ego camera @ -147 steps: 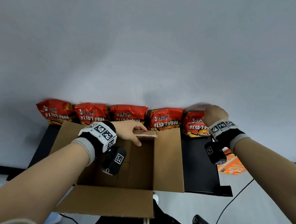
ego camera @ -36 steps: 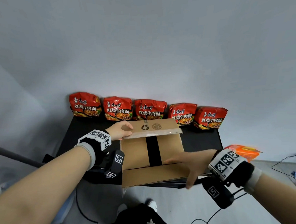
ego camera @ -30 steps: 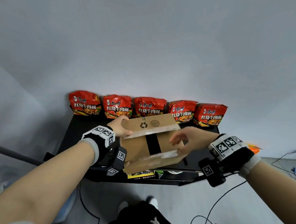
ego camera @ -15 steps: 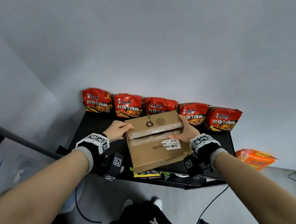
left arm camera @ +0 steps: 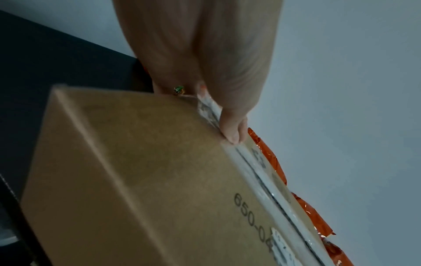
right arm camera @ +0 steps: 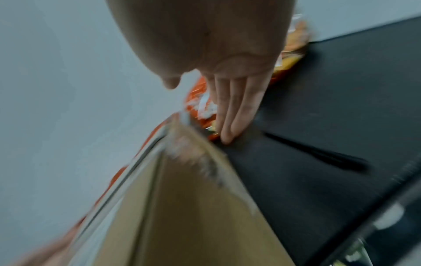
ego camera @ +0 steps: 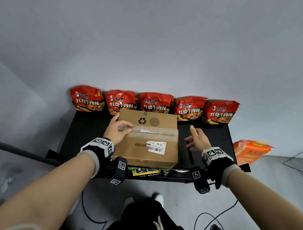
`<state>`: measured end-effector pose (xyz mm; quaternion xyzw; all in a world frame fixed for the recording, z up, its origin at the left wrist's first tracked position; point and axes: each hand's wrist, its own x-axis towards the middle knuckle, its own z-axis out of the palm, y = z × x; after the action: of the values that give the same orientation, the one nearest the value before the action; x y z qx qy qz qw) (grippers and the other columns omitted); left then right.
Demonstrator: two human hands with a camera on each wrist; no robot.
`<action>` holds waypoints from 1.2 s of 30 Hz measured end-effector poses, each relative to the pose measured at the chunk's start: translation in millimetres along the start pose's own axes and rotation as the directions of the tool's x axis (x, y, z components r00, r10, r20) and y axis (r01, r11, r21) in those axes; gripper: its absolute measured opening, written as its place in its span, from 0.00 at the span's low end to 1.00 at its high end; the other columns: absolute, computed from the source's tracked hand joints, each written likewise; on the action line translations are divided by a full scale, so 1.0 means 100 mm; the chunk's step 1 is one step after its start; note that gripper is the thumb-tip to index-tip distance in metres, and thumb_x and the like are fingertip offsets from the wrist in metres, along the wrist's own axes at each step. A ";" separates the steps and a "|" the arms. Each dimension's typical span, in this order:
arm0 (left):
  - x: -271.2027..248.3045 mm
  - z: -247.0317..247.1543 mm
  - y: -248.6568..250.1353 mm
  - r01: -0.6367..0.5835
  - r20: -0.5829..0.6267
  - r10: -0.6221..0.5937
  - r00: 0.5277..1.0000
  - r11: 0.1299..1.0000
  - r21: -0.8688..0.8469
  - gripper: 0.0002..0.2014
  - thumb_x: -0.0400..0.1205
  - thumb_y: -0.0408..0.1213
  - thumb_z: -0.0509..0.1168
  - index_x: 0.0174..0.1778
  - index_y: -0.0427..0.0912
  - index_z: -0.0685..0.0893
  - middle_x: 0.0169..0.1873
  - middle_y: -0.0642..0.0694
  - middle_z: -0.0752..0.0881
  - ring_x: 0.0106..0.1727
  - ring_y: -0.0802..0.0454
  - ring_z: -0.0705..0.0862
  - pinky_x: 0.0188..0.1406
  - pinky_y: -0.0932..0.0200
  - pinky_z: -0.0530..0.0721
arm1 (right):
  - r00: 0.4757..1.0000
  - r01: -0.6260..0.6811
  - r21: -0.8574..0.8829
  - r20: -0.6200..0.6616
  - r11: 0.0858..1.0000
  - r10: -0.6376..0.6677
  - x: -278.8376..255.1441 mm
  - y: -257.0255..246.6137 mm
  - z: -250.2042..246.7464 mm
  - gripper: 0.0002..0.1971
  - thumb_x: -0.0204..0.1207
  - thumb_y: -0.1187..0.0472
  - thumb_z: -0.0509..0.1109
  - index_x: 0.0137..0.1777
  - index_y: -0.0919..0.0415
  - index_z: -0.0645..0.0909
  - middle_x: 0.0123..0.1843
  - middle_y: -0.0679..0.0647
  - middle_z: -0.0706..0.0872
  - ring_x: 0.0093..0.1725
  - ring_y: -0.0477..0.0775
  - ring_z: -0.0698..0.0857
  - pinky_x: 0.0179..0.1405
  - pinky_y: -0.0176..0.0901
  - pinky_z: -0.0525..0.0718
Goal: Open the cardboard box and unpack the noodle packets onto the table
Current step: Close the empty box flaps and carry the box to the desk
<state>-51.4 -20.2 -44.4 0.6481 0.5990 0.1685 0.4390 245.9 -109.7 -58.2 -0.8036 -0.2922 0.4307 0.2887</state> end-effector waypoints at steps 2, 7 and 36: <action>0.01 0.00 0.02 0.029 0.005 -0.029 1.000 1.000 -0.003 0.09 0.77 0.33 0.70 0.51 0.47 0.88 0.83 0.44 0.56 0.84 0.44 0.55 0.82 0.47 0.53 | 0.985 -0.153 0.038 -0.077 0.988 0.155 0.11 0.22 -0.11 0.17 0.82 0.48 0.59 0.59 0.62 0.72 0.43 0.58 0.85 0.31 0.53 0.82 0.26 0.41 0.80; 0.01 -0.01 0.03 0.079 0.028 -0.076 0.997 0.989 -0.122 0.17 0.77 0.32 0.70 0.58 0.56 0.85 0.76 0.44 0.70 0.78 0.44 0.67 0.79 0.50 0.63 | 0.958 -0.285 -0.375 -0.081 0.882 0.276 0.27 0.64 -0.01 0.16 0.72 0.52 0.72 0.36 0.67 0.81 0.30 0.58 0.82 0.35 0.62 0.84 0.39 0.48 0.85; 0.05 -0.03 -0.15 0.466 0.282 -0.378 0.882 0.790 -0.398 0.31 0.74 0.48 0.73 0.72 0.48 0.73 0.63 0.40 0.84 0.59 0.40 0.85 0.65 0.41 0.81 | 0.987 -0.124 0.104 -0.089 0.987 0.133 -0.36 -0.18 0.52 0.20 0.86 0.57 0.51 0.66 0.71 0.73 0.66 0.68 0.79 0.66 0.66 0.77 0.65 0.51 0.73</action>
<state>-61.7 -16.3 -55.8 0.3891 0.6285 0.1394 0.6588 181.0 -112.8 -50.9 -0.8254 -0.2040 0.4231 0.3131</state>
